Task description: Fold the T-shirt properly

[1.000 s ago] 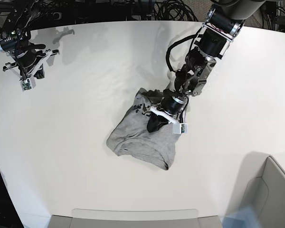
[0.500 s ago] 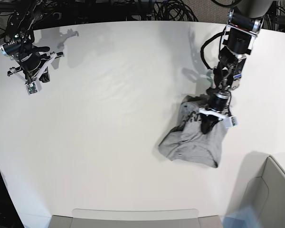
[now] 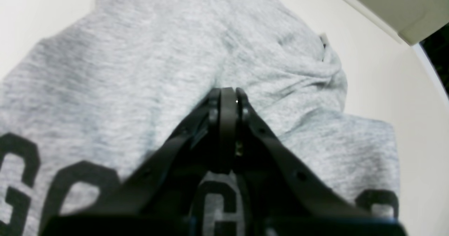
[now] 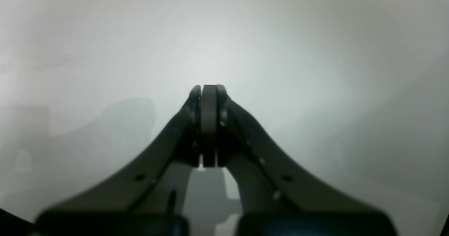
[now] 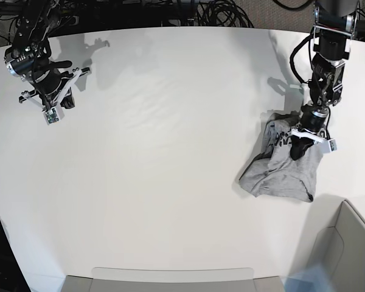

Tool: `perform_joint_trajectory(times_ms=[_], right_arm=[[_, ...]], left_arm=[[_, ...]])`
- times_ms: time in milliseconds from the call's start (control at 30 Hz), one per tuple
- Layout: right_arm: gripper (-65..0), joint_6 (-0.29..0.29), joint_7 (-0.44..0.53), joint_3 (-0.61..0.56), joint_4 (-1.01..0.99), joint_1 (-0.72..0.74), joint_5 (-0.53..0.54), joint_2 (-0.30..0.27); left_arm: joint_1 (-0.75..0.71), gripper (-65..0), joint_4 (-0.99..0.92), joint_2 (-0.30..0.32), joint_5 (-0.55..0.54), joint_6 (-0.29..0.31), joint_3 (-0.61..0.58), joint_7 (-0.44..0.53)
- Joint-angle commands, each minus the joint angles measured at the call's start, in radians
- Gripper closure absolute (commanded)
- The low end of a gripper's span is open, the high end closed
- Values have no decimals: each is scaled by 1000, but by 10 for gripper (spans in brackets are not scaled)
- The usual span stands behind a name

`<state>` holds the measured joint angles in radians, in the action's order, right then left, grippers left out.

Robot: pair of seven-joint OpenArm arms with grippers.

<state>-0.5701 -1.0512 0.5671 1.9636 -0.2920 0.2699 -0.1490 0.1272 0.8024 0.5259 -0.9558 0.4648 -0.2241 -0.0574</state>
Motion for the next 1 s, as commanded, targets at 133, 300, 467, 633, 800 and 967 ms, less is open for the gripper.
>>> perform_joint_trajectory(times_ms=[133,300,467,633,800,967], right_arm=[[0,-12,22,6,20,21,12,-13],[0,-20,22,6,21,49,12,-13],[0,-20,22,6,66,67,12,-13],[0,-20,22,9,99,47,12,-13],[0,-20,24,11,101,-26,13,-11],[0,-20,24,12,102,-126,15,-11]], left_arm=[[-36,0,232,32,42,-5,-4,-140],[-53,0,387,33,44,-5,58,-137],[-114,0,532,29,44,-5,217,-144],[-251,0,736,27,42,-7,317,-147],[-453,0,880,29,45,-7,357,-147],[-653,0,941,27,48,-7,378,-138]])
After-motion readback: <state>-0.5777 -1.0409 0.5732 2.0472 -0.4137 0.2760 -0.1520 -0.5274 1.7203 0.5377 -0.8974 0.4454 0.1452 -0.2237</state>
